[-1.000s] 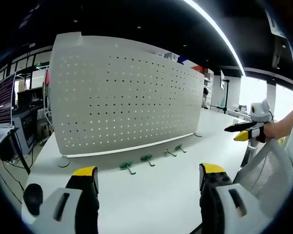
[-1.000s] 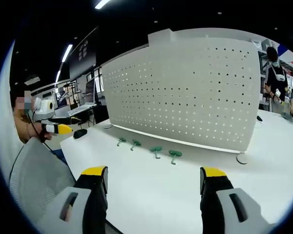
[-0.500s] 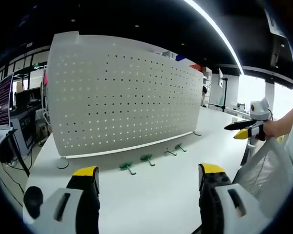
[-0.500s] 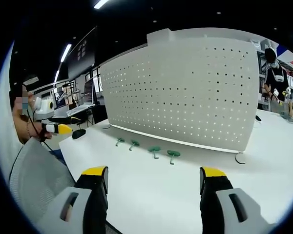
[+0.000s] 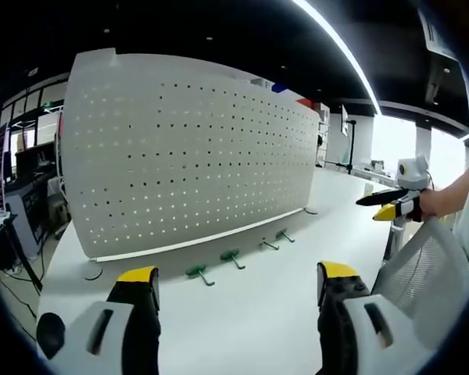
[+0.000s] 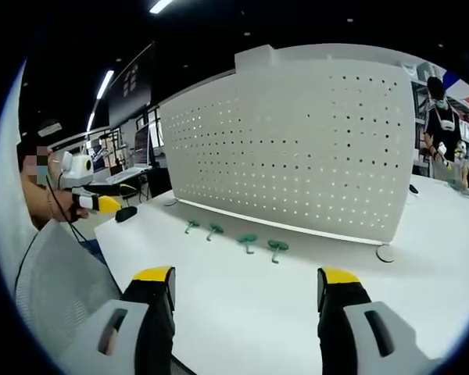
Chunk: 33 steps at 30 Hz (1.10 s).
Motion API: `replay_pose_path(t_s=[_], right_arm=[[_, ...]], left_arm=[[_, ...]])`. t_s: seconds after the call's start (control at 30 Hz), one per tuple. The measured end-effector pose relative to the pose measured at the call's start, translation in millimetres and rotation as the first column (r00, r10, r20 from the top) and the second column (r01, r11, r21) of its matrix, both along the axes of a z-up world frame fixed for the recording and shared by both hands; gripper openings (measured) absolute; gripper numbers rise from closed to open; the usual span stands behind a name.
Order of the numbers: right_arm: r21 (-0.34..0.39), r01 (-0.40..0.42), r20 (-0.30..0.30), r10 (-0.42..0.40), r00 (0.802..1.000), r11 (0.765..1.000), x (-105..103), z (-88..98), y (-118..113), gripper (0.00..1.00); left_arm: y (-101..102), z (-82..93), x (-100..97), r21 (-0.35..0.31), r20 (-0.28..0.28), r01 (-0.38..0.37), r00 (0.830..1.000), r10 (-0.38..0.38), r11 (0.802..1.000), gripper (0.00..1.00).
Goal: Insert the hook assembly into the mounting plate slot until the hook locks in place.
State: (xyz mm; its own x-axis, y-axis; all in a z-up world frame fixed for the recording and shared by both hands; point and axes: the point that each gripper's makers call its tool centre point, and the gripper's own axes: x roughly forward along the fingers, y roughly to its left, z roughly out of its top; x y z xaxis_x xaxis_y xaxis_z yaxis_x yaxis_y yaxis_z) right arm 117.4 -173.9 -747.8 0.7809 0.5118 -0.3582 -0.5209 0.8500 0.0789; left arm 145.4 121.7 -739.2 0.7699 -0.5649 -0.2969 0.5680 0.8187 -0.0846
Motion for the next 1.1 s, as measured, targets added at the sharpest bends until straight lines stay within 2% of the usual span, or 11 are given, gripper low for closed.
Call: replay_pose_path(t_s=[1.1], right_arm=[[-0.01,-0.003,-0.013,0.003,1.0,1.0,6.0,-0.1,0.0,0.69]], left_arm=[[-7.2,-7.6,27.0,0.064,-0.02,0.106,0.994,-0.105,0.992,0.84]])
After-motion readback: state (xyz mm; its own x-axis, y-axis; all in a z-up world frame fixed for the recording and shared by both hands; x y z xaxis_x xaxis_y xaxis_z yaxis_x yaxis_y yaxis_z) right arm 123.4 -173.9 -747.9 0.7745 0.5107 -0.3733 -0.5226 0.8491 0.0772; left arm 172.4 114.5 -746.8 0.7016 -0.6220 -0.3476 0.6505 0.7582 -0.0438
